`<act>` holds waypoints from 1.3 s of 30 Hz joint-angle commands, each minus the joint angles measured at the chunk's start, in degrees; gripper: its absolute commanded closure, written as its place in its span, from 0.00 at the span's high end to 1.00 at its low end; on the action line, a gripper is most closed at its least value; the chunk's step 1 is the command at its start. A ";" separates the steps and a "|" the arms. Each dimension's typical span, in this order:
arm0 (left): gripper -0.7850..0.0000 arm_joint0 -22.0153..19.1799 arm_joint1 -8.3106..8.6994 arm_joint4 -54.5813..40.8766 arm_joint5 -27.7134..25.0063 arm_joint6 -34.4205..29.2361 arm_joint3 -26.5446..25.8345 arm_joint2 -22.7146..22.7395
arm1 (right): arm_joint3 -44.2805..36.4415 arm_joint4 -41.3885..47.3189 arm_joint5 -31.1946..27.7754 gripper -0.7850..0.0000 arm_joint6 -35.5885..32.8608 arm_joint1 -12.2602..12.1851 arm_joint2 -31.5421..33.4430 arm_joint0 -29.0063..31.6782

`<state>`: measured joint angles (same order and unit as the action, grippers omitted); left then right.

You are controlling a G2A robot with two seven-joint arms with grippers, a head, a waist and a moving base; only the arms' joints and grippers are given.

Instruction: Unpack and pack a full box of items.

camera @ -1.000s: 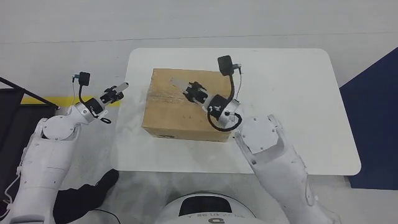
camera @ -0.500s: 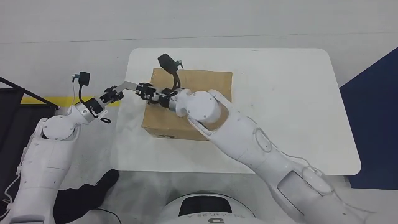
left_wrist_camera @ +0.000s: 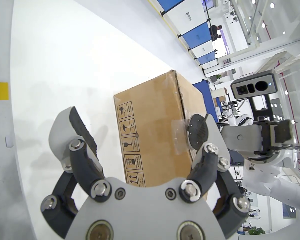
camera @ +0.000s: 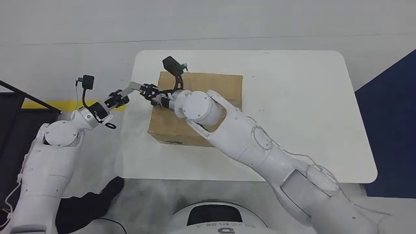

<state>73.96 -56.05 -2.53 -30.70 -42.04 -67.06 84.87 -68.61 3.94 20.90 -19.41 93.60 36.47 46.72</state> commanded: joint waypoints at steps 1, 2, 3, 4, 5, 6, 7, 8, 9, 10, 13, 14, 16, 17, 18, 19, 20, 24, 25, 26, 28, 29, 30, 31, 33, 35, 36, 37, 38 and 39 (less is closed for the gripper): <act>1.00 0.00 0.00 0.00 0.00 0.00 0.00 0.00 | 0.40 0.00 0.03 1.00 -0.09 0.26 -0.01 -0.18; 1.00 0.00 0.00 0.00 0.00 0.00 0.00 0.00 | 0.41 -0.01 0.00 1.00 -0.03 0.35 0.06 -0.17; 1.00 0.00 0.00 0.00 0.00 0.00 0.00 0.00 | 0.30 -0.17 -0.06 1.00 -0.02 0.42 0.12 -0.15; 1.00 0.00 0.00 0.00 0.00 0.00 0.00 0.00 | 0.09 -0.31 -0.27 1.00 -0.17 0.46 0.17 -0.06; 1.00 0.00 0.00 0.00 0.00 0.00 0.00 0.00 | -0.53 -0.40 -1.43 1.00 -0.99 0.44 0.20 0.08; 1.00 0.00 0.00 0.00 0.00 0.00 0.00 0.00 | -1.39 0.08 -3.32 1.00 -2.18 0.34 0.57 0.47; 1.00 0.00 0.00 0.00 0.00 0.00 0.00 0.00 | -2.17 -0.16 -5.02 1.00 -3.21 0.11 0.98 0.92; 1.00 0.00 0.00 0.00 0.00 0.00 0.00 0.00 | -3.80 -0.17 -7.51 1.00 -4.18 -0.22 1.70 1.63; 1.00 0.00 0.00 0.00 0.00 0.00 0.00 0.00 | -5.14 -0.84 -9.39 1.00 -4.41 -0.69 2.69 2.61; 1.00 0.00 0.00 0.00 0.00 0.00 0.00 0.00 | -7.05 -2.05 -11.03 1.00 -4.01 -1.29 3.91 3.95; 1.00 0.00 0.00 0.00 0.00 0.00 0.00 0.00 | -14.99 -5.36 -15.27 1.00 -4.29 -3.52 8.72 9.65; 1.00 0.00 0.00 0.00 0.00 0.00 0.00 0.00 | -17.69 -6.93 -16.27 1.00 -4.55 -4.38 10.59 12.08; 1.00 0.00 0.00 0.00 0.00 0.00 0.00 0.00 | -23.66 -9.08 -19.19 1.00 -5.35 -6.06 15.04 17.36; 1.00 0.00 0.00 0.00 0.00 0.00 0.00 0.00 | -26.14 -9.68 -21.11 1.00 -6.26 -6.86 17.42 20.09; 1.00 0.00 0.00 0.00 0.00 0.00 0.00 0.00 | -28.38 -10.23 -23.15 1.00 -6.12 -7.62 20.30 22.85; 1.00 0.00 0.00 0.00 0.00 0.00 0.00 0.00 | -30.37 -10.80 -24.91 1.00 -5.83 -8.27 22.85 25.60; 1.00 0.00 0.00 0.00 0.00 0.00 0.00 0.00 | -32.24 -10.66 -27.16 1.00 -5.50 -8.85 25.48 28.31; 1.00 0.00 0.00 0.00 0.00 0.00 0.00 0.00 | -35.72 -7.78 -36.06 1.00 -4.49 -10.57 34.85 37.41; 1.00 0.00 0.00 0.00 0.00 0.00 0.00 0.00 | -35.93 -6.41 -38.42 1.00 -4.27 -10.89 36.99 39.31; 1.00 0.00 0.00 0.00 0.00 0.00 0.00 0.00 | -35.90 -5.15 -40.56 1.00 -4.01 -11.17 39.03 40.97; 1.00 0.00 0.00 0.00 0.00 0.00 0.00 0.00 | -35.26 -2.21 -44.43 1.00 -3.91 -11.66 42.53 43.63; 1.00 0.00 0.00 0.00 0.00 0.00 0.00 0.00 | -34.70 -0.75 -45.54 1.00 -4.13 -11.86 43.99 44.53; 1.00 0.00 0.00 0.00 0.00 0.00 0.00 0.00 | -34.15 -0.13 -46.31 1.00 -3.93 -12.08 45.64 45.14; 1.00 0.00 0.00 0.00 0.00 0.00 0.00 0.00 | -33.68 0.45 -46.82 1.00 -3.83 -12.25 46.93 45.63; 1.00 0.00 0.00 0.00 0.00 0.00 0.00 0.00 | -32.64 1.75 -47.40 1.00 -4.46 -12.61 49.12 46.12; 1.00 0.00 0.00 0.00 0.00 0.00 0.00 0.00 | -32.33 2.10 -47.62 1.00 -4.96 -12.73 49.71 46.13; 1.00 0.00 0.00 0.00 0.00 0.00 0.00 0.00 | -32.39 2.06 -47.61 1.00 -4.83 -12.71 49.63 46.16; 1.00 0.00 0.00 0.00 0.00 0.00 0.00 0.00 | -32.29 2.15 -47.65 1.00 -4.97 -12.74 49.82 46.15; 1.00 0.00 0.00 0.00 0.00 0.00 0.00 0.00 | -32.28 2.15 -47.65 1.00 -5.00 -12.74 49.82 46.14; 1.00 0.00 0.00 0.00 0.00 0.00 0.00 0.00 | -32.30 2.13 -47.64 1.00 -5.00 -12.74 49.76 46.13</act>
